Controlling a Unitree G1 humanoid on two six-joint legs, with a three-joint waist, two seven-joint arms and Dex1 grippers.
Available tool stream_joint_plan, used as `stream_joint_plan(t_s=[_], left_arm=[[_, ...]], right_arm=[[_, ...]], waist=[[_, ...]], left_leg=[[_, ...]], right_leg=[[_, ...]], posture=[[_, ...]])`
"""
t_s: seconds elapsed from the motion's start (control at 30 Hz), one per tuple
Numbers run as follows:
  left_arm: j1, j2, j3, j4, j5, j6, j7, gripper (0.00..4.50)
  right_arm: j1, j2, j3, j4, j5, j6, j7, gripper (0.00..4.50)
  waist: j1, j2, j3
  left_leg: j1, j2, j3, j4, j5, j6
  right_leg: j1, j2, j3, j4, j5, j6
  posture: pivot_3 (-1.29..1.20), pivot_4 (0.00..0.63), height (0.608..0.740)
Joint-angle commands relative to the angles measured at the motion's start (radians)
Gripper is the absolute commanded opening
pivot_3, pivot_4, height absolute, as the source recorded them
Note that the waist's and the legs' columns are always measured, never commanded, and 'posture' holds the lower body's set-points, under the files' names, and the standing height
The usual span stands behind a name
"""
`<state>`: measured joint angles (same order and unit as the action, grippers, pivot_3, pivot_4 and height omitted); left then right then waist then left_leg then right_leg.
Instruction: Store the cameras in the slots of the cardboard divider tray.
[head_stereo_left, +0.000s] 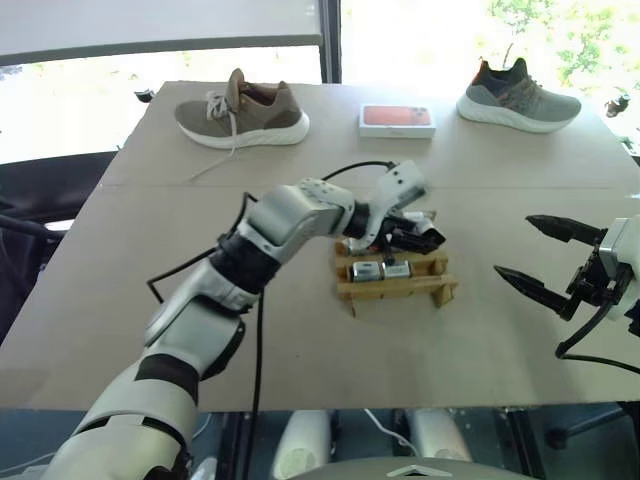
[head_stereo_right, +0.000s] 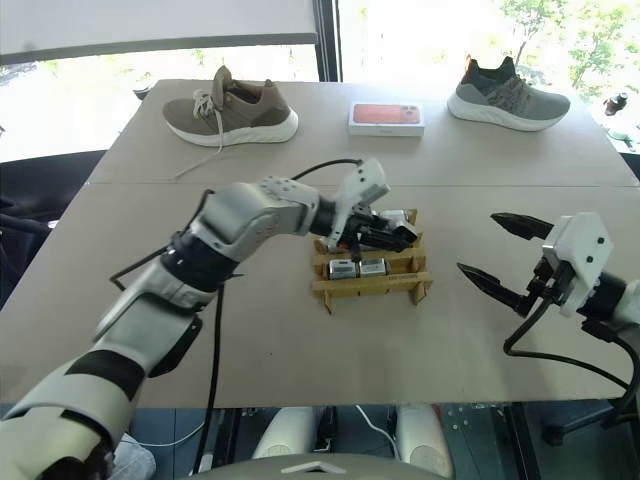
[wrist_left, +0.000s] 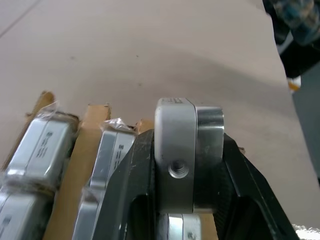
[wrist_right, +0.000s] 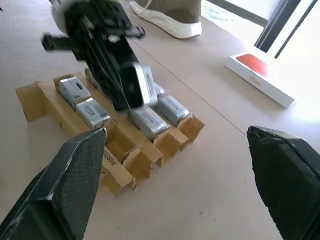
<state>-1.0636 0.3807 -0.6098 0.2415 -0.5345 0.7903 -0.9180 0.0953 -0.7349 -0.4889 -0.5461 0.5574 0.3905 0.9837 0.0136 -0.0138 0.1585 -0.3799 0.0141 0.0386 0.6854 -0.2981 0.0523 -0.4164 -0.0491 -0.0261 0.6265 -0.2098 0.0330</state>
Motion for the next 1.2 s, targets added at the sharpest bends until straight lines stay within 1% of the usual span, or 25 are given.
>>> stream_joint_plan(t_s=[0.03, 0.13, 0.23, 0.37, 0.5, 0.6, 0.7, 0.9, 1.07, 1.2], left_arm=[[-0.024, -0.012, -0.024, 0.048, 0.094, -0.047, -0.113, 0.79], [-0.019, -0.005, -0.054, 0.071, 0.167, -0.067, -0.183, 0.79], [-0.014, -0.01, -0.075, 0.089, 0.242, -0.1, -0.217, 0.79], [-0.024, -0.034, -0.082, 0.089, 0.297, -0.094, -0.246, 0.79], [-0.042, -0.054, -0.101, 0.076, 0.352, -0.04, -0.256, 0.79], [-0.066, -0.062, -0.113, 0.069, 0.397, 0.036, -0.233, 0.79], [-0.077, -0.067, -0.097, 0.032, 0.399, 0.098, -0.225, 0.79], [-0.062, -0.065, -0.071, -0.062, 0.392, 0.161, -0.21, 0.79], [-0.078, -0.075, -0.083, -0.091, 0.392, 0.244, -0.182, 0.79], [-0.083, -0.082, -0.083, -0.106, 0.389, 0.269, -0.169, 0.79]], right_arm=[[0.033, -0.021, -0.058, -0.05, 0.053, -0.003, 0.001, 4.47], [0.056, -0.032, -0.07, -0.058, 0.073, -0.003, -0.004, 4.47], [0.081, -0.04, -0.075, -0.052, 0.066, -0.014, 0.0, 4.47], [0.093, -0.046, -0.073, -0.053, 0.069, -0.022, -0.006, 4.47], [0.093, -0.047, -0.064, -0.053, 0.064, -0.025, -0.014, 4.47], [0.09, -0.052, -0.054, -0.052, 0.059, -0.027, -0.013, 4.47], [0.102, -0.06, -0.065, -0.054, 0.07, -0.025, 0.004, 4.47], [0.089, -0.084, -0.065, -0.021, 0.077, -0.033, 0.035, 4.47], [0.059, -0.108, -0.047, 0.01, 0.079, -0.037, 0.066, 4.47], [0.048, -0.123, -0.041, 0.028, 0.078, -0.041, 0.085, 4.47]], waist=[[-0.001, 0.0, 0.0], [0.001, 0.0, 0.0], [0.001, 0.0, 0.0], [-0.002, 0.0, 0.0], [-0.001, 0.0, 0.0], [-0.001, 0.0, 0.0], [-0.002, 0.0, 0.0], [-0.002, 0.0, 0.0], [-0.001, 0.0, 0.0], [-0.001, 0.0, 0.0]], left_leg=[[-0.001, 0.0, 0.0, 0.0, 0.0, 0.001], [-0.003, 0.0, 0.001, 0.0, -0.001, 0.001], [-0.003, -0.001, 0.001, 0.0, -0.002, 0.003], [-0.002, -0.001, 0.002, 0.0, -0.002, 0.003], [-0.001, 0.001, 0.002, 0.0, -0.002, 0.003], [-0.001, 0.001, 0.002, 0.0, -0.002, 0.003], [-0.001, 0.001, 0.003, 0.001, -0.002, 0.003], [-0.001, 0.002, 0.003, 0.001, -0.002, 0.003], [-0.001, 0.003, 0.004, 0.001, -0.002, 0.004], [-0.001, 0.003, 0.004, 0.001, -0.002, 0.004]], right_leg=[[0.0, 0.0, 0.0, 0.0, 0.0, 0.0], [-0.003, -0.001, 0.001, 0.0, 0.0, 0.001], [-0.003, -0.002, 0.001, 0.0, -0.001, 0.001], [-0.003, -0.001, 0.003, 0.0, -0.001, 0.002], [-0.003, 0.0, 0.002, 0.001, -0.001, 0.001], [-0.003, 0.0, 0.003, 0.001, -0.001, 0.002], [-0.003, 0.0, 0.004, 0.001, -0.001, 0.002], [-0.003, 0.001, 0.004, 0.001, -0.001, 0.002], [-0.003, 0.001, 0.005, 0.001, -0.001, 0.002], [-0.003, 0.001, 0.005, 0.001, -0.001, 0.002]], posture=[[0.0, 0.15, 0.74], [0.0, 0.15, 0.74], [0.0, 0.15, 0.74], [0.0, 0.15, 0.74], [0.0, 0.15, 0.74], [0.0, 0.15, 0.74], [0.0, 0.15, 0.74], [0.0, 0.15, 0.74], [0.0, 0.15, 0.74], [0.0, 0.15, 0.74]])
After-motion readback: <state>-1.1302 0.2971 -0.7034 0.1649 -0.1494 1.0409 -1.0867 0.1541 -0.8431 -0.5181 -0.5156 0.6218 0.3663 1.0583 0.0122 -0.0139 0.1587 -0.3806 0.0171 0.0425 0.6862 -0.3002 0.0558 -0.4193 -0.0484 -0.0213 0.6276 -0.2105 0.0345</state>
